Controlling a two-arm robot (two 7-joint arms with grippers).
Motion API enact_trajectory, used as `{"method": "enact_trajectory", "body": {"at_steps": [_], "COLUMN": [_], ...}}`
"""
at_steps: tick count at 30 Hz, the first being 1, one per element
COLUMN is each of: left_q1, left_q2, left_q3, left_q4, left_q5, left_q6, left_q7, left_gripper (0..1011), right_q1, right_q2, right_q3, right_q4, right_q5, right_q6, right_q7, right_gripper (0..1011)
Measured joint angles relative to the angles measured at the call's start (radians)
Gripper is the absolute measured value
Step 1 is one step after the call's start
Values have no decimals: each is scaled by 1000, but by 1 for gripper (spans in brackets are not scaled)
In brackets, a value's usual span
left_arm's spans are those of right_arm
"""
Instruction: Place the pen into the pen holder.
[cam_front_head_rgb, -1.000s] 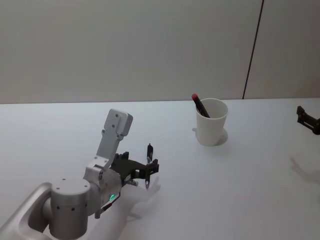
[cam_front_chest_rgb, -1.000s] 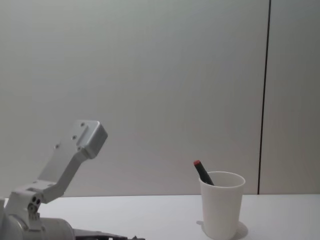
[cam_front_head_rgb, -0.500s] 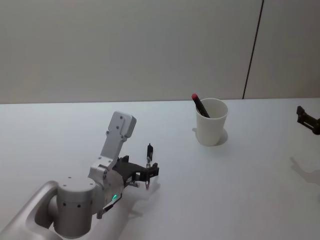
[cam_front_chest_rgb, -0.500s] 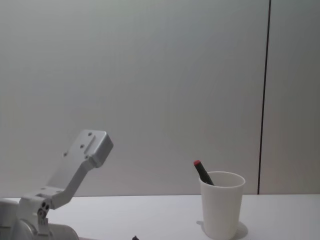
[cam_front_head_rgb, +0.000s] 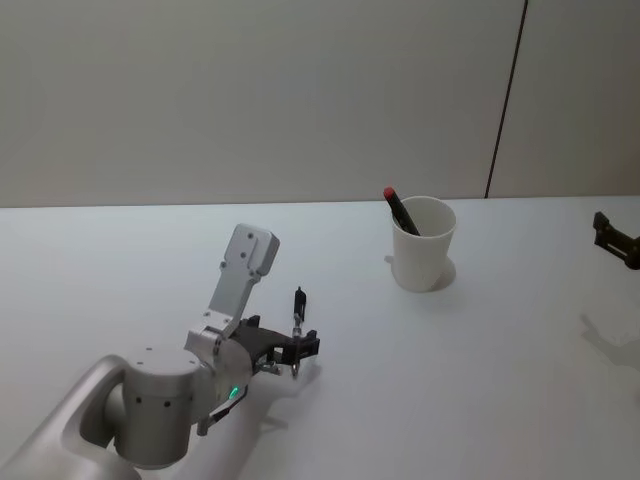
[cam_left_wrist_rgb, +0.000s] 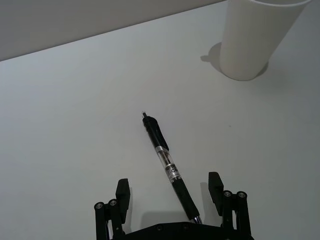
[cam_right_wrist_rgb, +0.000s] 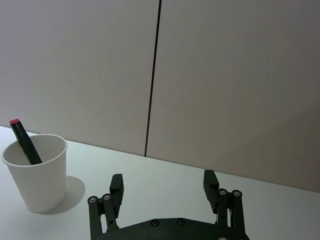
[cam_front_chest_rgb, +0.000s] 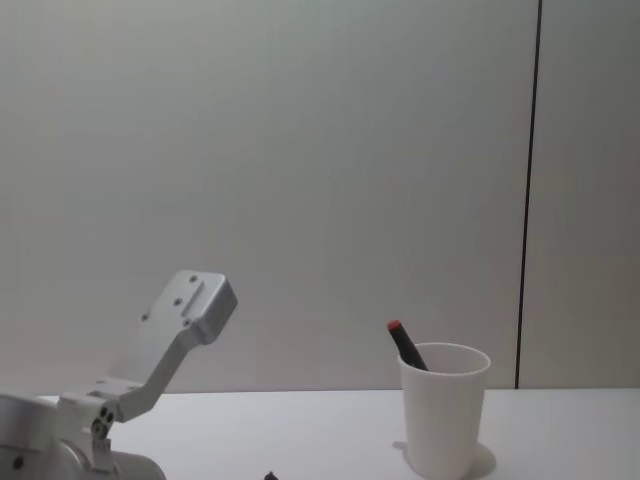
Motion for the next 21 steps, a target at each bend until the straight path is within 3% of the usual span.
{"method": "enact_trajectory", "body": {"at_steps": [21], "left_q1": [-35], "left_q2": [-30], "left_q3": [3], "left_q4": [57], "left_q5": [29], "left_q6": [22], "left_q7": [-30], "left_gripper": [1003], "right_q1": [0], "right_q2": [0], "right_q3": [0], "right_q4": [0], "right_q5": [0], "right_q6": [0], "right_q7": [0], "right_gripper": [1002]}}
